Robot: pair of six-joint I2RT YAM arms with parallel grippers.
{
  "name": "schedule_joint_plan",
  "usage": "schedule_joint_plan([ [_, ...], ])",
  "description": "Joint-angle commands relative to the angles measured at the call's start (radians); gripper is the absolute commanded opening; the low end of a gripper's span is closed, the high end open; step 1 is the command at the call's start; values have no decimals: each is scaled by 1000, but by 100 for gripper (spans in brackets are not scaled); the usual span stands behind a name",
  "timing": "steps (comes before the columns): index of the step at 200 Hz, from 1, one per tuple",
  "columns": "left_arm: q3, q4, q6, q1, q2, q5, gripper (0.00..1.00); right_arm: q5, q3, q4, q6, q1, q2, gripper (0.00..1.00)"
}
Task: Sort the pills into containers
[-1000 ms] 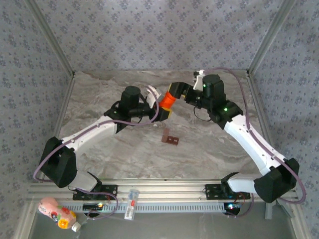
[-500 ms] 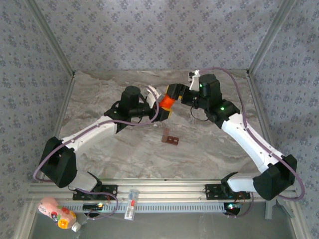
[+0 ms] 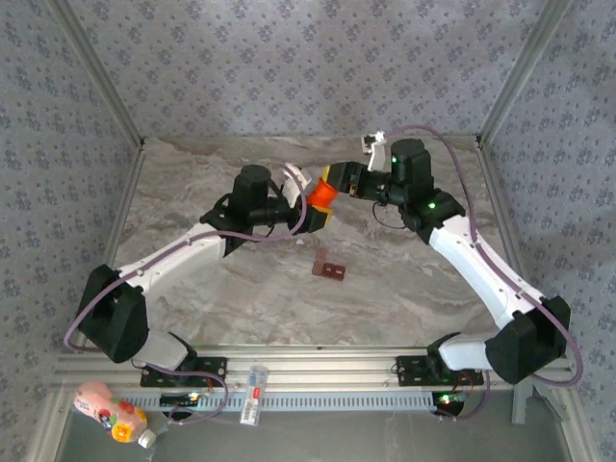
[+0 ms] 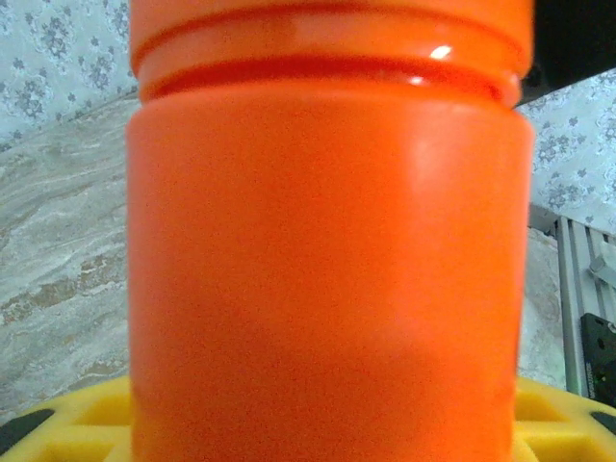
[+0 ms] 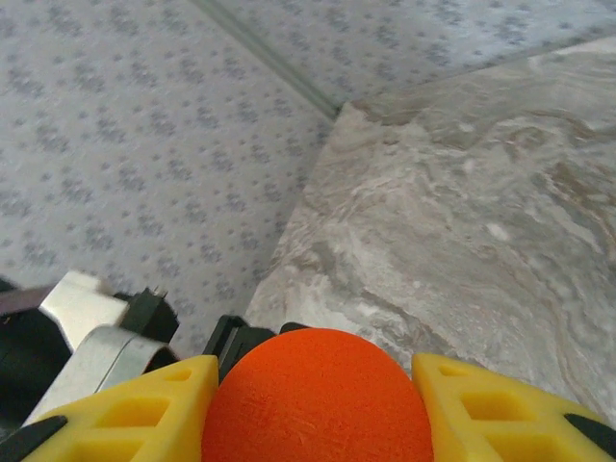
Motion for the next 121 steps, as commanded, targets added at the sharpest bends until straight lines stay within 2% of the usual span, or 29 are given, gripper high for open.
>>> schedule_joint_plan([
  [1,37,31,14,-5,-22,35,0,-280,-89,258,-134,-82,31,37],
  [16,35,27,15,-4,-27,36,0,-381,-127,380,-126,-131,52,35],
  [35,29,28,13,-6,-31,36,0,-447,-122,424,-104,-157,82,30],
  [48,24,29,12,-5,-35,35,0,-461,-113,422,-105,-153,93,28],
  [66,22,29,14,-4,-41,35,0,-452,-110,407,-112,-148,91,30],
  [72,20,29,15,-4,-40,36,0,-442,-110,398,-110,-149,90,35],
  [82,19,28,14,-4,-42,34,0,-404,-115,395,-75,-149,79,58],
  [89,20,27,15,-5,-42,33,0,-372,-120,389,-49,-151,67,66],
  [100,18,28,15,-5,-44,33,0,-305,-132,374,13,-156,39,74],
  [121,18,29,15,-4,-43,31,0,-172,-158,330,103,-161,-27,80],
])
